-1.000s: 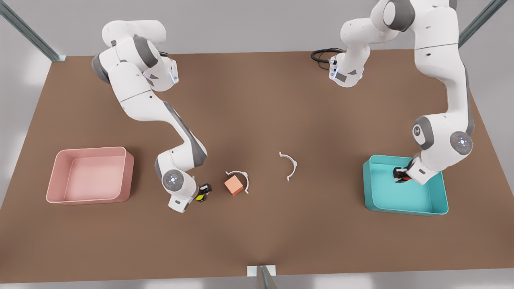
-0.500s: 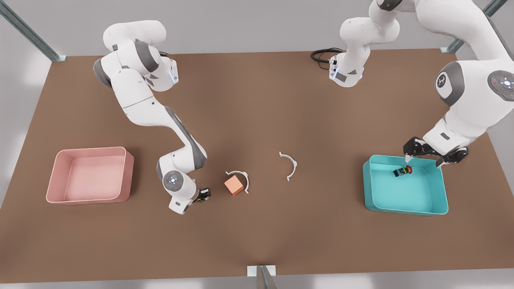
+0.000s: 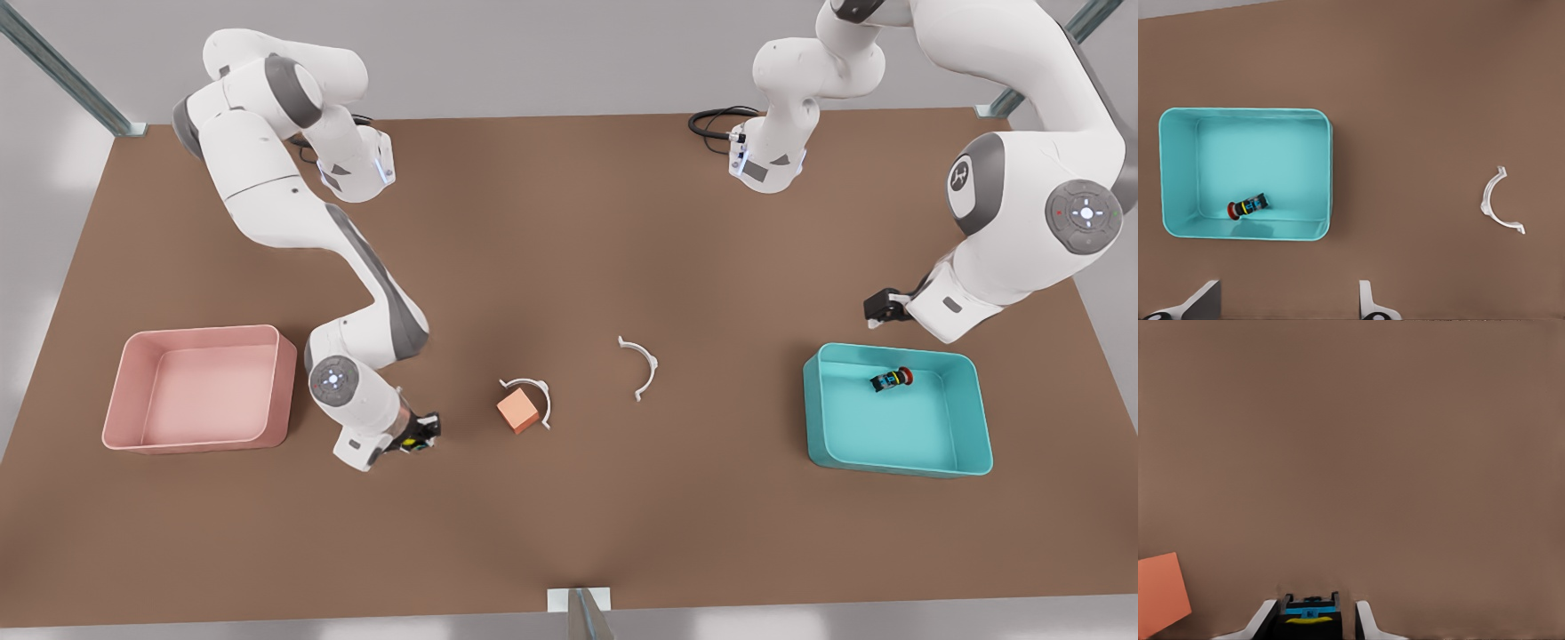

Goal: Place the red button in the blue storage box with the left arm, and place the yellow button in the pink storage box with the right arm

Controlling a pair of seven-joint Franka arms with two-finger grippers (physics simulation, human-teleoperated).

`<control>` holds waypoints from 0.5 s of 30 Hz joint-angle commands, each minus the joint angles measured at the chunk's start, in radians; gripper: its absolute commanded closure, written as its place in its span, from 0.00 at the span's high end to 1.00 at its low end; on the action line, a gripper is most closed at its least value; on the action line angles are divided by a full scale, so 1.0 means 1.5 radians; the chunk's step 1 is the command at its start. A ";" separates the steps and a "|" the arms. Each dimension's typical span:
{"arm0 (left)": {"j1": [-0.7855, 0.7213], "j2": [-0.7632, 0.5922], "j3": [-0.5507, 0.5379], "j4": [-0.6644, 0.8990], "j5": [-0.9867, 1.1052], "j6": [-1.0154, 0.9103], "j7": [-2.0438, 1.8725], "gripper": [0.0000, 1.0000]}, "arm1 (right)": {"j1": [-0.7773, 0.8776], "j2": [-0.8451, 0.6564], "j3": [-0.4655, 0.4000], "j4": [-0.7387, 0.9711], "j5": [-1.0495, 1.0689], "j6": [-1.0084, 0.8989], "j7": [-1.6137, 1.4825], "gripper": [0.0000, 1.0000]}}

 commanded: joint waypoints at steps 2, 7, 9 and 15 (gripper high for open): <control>0.000 -0.001 0.000 0.000 0.001 -0.015 -0.095 1.00 | -0.014 -0.072 0.004 -0.065 -0.003 -0.041 0.003 0.52; 0.001 -0.001 0.001 0.001 0.001 -0.014 -0.094 1.00 | -0.092 -0.185 0.004 -0.160 -0.003 -0.081 -0.110 0.52; 0.000 -0.001 0.001 0.001 0.001 -0.014 -0.095 1.00 | -0.141 -0.192 0.005 -0.157 -0.002 -0.099 -0.189 0.52; 0.003 -0.001 0.001 0.001 0.001 -0.014 -0.094 1.00 | -0.238 -0.197 0.006 -0.155 0.001 -0.118 -0.306 0.54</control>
